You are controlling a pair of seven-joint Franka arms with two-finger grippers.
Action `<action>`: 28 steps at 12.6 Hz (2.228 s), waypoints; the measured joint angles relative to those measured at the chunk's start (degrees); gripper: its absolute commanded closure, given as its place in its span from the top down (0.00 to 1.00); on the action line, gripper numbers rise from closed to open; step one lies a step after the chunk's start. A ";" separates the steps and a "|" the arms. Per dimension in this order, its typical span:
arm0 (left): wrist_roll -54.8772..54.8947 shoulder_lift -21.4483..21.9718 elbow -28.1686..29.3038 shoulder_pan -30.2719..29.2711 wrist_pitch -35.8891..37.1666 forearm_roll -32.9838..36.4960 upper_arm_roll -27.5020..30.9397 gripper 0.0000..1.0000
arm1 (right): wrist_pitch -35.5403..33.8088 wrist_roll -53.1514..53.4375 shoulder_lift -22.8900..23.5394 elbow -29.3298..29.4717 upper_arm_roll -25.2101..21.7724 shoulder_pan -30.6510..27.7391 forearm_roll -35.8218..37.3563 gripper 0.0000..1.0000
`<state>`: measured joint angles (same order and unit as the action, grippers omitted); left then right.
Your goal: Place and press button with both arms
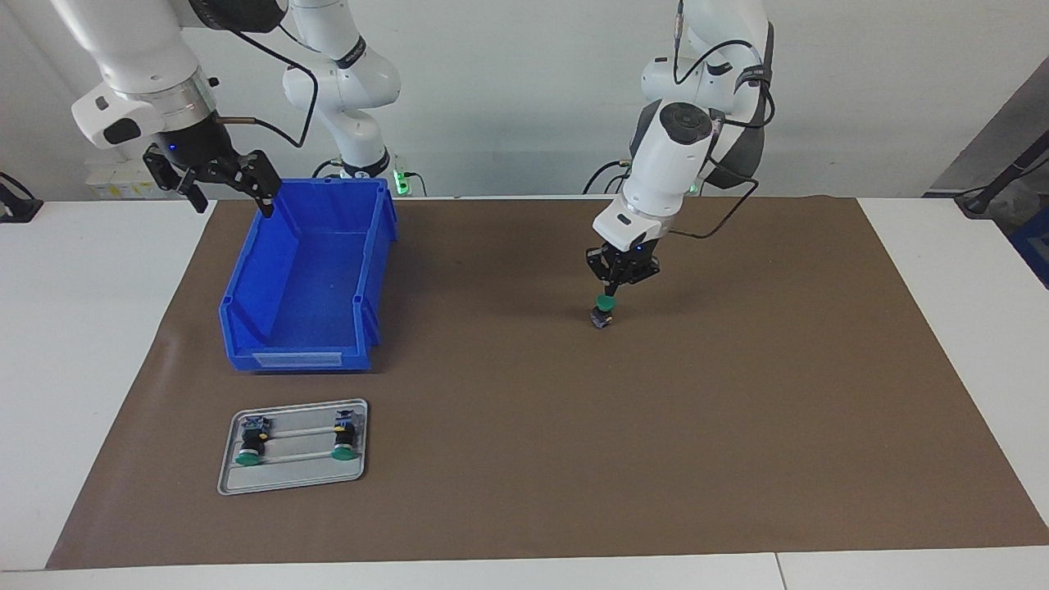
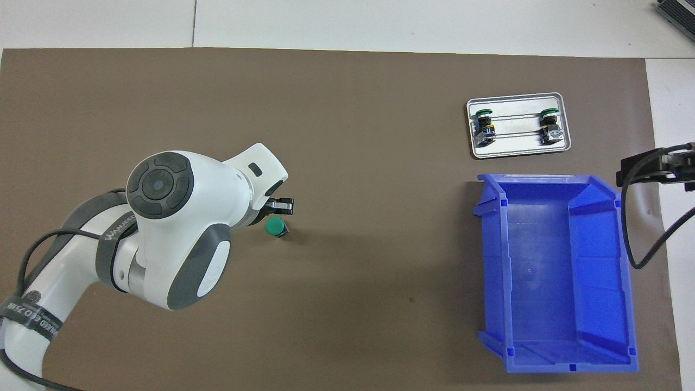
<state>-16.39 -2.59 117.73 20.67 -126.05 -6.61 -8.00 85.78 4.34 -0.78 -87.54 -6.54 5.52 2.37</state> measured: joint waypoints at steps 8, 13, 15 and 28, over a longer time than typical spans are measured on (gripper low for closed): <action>0.22 0.00 5.87 0.09 -5.34 0.06 -0.29 0.00 | 0.00 0.00 0.00 0.00 0.00 0.00 0.00 1.00; 0.25 0.01 8.02 0.11 -7.39 0.08 -0.37 0.00 | 0.00 0.00 0.00 0.00 0.00 0.00 0.00 1.00; 0.29 0.09 8.85 0.11 -8.64 0.09 -0.39 0.00 | 0.00 0.00 0.00 0.00 0.00 0.00 0.00 1.00; 0.30 0.44 10.26 0.55 -11.45 0.32 -0.40 0.00 | 0.00 0.00 0.00 0.00 0.00 0.00 0.00 1.00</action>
<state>-16.09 -2.15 127.99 21.22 -137.50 -6.29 -8.40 85.78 4.34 -0.78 -87.54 -6.54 5.52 2.37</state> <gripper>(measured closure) 0.991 0.000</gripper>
